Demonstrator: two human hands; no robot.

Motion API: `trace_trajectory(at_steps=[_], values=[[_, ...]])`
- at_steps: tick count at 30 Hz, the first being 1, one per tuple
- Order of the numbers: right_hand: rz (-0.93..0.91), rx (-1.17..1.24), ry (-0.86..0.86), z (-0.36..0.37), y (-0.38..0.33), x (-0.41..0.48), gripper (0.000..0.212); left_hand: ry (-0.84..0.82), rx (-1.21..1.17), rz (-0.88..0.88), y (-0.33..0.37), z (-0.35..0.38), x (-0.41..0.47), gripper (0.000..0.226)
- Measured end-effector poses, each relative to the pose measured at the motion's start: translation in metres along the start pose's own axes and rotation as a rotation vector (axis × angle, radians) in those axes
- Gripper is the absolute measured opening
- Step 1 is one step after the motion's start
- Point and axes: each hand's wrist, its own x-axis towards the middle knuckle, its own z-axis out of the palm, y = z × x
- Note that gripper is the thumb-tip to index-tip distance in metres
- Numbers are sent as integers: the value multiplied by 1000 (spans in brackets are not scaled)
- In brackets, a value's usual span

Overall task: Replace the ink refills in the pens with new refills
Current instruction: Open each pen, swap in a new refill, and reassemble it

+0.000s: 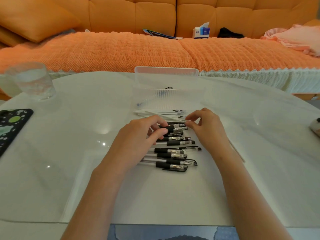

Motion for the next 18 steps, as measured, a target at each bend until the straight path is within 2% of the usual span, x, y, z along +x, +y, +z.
trace_trajectory(at_steps=[10,13,18], values=[[2,27,-7,2,-2,1,3,2,12,1,0,-1,0,9],[10,56,-21,0,-1,0,9,14,-1,-7,-2,-2,0,9],[29,238,56,-16,-1,-2,7,87,-45,-16,-4,-5,1,8]])
